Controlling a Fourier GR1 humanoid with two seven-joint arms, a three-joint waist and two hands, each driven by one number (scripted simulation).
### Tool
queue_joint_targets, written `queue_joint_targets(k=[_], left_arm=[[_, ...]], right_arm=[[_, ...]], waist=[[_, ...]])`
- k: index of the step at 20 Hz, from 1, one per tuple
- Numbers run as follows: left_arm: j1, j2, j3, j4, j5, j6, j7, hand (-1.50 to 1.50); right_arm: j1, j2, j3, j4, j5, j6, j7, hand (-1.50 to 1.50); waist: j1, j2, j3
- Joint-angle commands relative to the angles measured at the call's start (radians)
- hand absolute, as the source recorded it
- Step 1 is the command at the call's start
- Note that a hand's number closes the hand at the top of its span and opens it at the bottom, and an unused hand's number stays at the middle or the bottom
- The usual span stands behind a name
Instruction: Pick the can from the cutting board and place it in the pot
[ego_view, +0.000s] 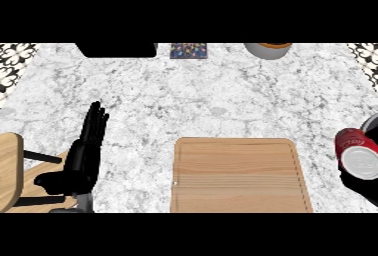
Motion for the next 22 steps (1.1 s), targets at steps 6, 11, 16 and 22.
queue_joint_targets(k=[6, 11, 16, 22], left_arm=[[-0.022, -0.033, 0.006, 0.089, -0.028, 0.011, -0.069, 0.0], [0.003, -0.007, 0.032, 0.051, 0.018, -0.041, -0.053, 0.0], [0.018, 0.014, 0.022, -0.033, 0.02, -0.053, 0.017, 0.0], [-0.045, -0.025, 0.042, 0.11, -0.002, -0.028, -0.062, 0.0]], right_arm=[[-0.039, -0.175, -0.373, 0.228, -0.254, -0.053, -0.182, 1.5], [-0.08, -0.265, -0.482, 0.488, -0.359, -0.115, -0.333, 1.5], [-0.044, -0.296, -0.514, 0.735, -0.403, -0.174, -0.505, 1.5], [-0.168, -0.374, -0.502, 1.045, -0.356, -0.198, -0.513, 1.5]], waist=[[-0.003, 0.001, 0.0], [0.003, 0.001, 0.0], [0.006, 0.001, 0.001], [0.009, 0.004, 0.0]])
